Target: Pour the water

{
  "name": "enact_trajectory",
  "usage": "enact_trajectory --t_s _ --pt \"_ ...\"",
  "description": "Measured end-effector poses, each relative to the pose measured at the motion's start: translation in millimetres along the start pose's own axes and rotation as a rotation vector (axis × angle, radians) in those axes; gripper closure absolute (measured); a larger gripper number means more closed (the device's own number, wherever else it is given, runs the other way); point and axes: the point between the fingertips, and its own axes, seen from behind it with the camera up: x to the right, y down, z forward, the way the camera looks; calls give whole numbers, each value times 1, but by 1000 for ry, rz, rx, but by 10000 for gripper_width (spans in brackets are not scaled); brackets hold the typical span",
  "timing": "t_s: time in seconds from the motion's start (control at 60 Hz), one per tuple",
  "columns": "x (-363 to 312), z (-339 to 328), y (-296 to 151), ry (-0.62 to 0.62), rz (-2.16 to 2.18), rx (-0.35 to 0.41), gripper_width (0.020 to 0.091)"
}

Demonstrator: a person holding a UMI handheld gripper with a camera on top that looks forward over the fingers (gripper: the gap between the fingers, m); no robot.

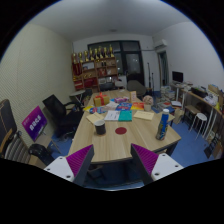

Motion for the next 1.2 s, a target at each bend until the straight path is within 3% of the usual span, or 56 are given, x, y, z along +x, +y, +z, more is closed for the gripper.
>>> enact_trajectory --t_s 0.283,0.467,0.6,0.833,1.2 --pt "28 -14 -2 91 -44 82 271" --pt "113 21 -7 155 -36 158 276" --pt "194 77 -9 203 -75 179 275" --pt "297 209 -15 181 -58 203 275" --pt "336 345 -16 112 -58 232 283"
